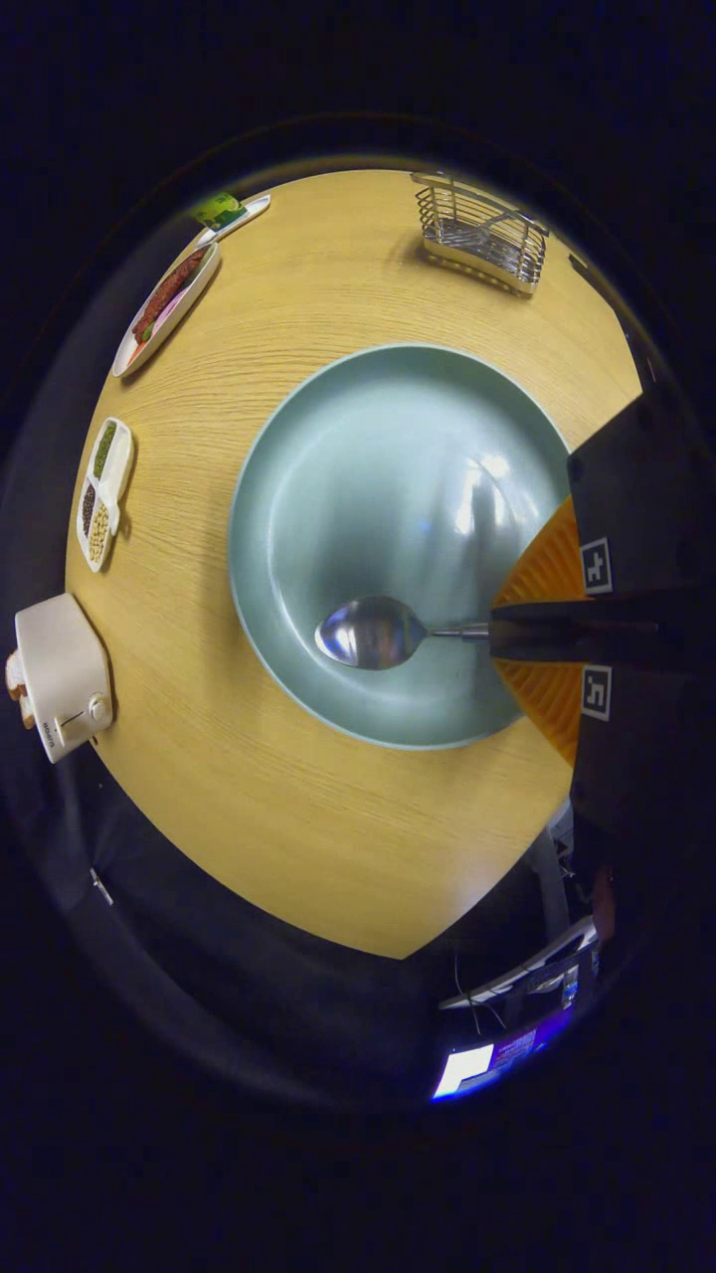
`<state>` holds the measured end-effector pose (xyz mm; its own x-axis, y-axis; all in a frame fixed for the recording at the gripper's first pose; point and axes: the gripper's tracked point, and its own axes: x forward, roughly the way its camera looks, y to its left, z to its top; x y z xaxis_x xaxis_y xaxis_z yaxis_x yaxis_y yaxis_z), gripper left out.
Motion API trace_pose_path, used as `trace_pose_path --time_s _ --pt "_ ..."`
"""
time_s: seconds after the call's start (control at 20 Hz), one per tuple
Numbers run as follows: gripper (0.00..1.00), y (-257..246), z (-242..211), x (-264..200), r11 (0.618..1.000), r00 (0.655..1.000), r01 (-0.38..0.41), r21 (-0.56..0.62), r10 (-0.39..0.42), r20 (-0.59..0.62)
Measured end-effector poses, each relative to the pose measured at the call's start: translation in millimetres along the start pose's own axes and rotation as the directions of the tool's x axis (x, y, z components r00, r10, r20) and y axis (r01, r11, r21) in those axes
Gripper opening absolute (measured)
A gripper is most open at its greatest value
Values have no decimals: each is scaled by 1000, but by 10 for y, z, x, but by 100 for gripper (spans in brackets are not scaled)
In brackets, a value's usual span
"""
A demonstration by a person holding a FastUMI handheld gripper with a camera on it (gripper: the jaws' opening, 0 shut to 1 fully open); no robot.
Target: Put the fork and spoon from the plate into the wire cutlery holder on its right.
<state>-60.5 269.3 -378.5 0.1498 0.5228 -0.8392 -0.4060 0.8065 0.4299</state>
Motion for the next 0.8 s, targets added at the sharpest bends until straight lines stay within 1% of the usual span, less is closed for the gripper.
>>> trace_pose_path --time_s 0.1,0.25,0.3,0.45,0.55,0.65,0.8 --pt "11 -96 71 -234 999 999 3 -33 -2 32" --pt "11 -395 120 -555 993 998 49 -106 -44 52" --pt "8 -493 128 -605 992 997 59 -109 -53 57" --pt "8 -689 78 -595 994 997 71 -83 -68 37" --pt "8 -725 117 -601 996 996 75 -57 -72 60" --pt "8 -697 145 -662 996 996 64 -69 -59 73" --pt "8 -681 204 -821 991 995 61 -117 -52 82"
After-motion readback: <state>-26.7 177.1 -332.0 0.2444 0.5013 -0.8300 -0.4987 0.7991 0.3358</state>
